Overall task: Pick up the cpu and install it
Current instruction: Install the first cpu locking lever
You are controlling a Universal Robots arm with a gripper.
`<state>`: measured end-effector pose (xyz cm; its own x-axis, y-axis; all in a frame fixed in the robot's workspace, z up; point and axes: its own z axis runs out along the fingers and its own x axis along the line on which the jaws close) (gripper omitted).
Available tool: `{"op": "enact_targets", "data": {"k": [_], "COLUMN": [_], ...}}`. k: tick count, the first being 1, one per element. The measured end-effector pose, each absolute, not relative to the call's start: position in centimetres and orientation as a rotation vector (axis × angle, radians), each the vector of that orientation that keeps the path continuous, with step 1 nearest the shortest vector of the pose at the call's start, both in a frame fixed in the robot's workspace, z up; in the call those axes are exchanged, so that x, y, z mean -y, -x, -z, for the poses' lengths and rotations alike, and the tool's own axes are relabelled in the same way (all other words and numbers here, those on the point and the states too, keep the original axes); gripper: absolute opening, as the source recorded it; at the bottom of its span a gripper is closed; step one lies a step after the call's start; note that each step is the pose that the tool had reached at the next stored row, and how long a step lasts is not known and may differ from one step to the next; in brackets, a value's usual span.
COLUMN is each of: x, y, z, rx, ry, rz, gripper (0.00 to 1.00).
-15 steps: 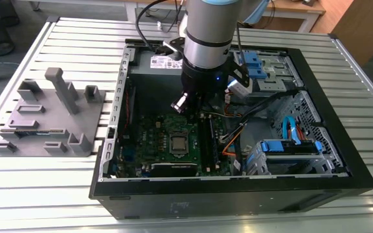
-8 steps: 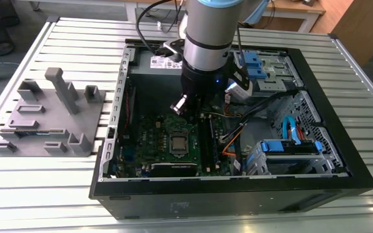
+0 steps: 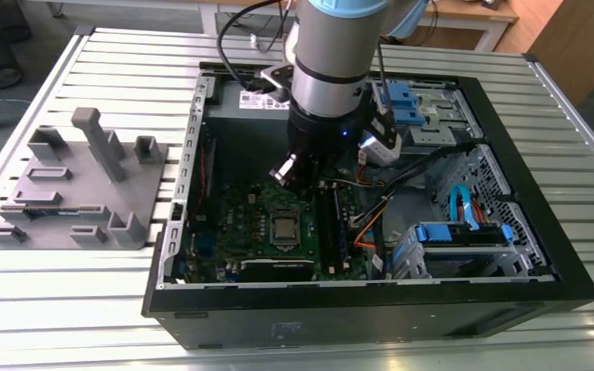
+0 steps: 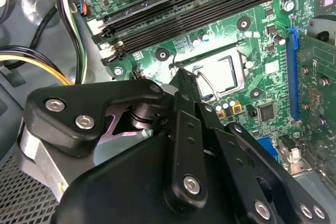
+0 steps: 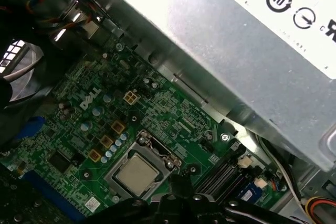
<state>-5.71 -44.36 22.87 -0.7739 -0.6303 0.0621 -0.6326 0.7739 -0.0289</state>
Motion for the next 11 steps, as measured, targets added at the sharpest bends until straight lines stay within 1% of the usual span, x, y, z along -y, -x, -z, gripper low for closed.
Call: {"op": "enact_targets", "data": {"k": [11], "x": [44.72], "y": [5.80], "z": [-22.59], "rx": [2.927], "ry": [-0.995], "rz": [-0.074], "gripper": [0.11]}}
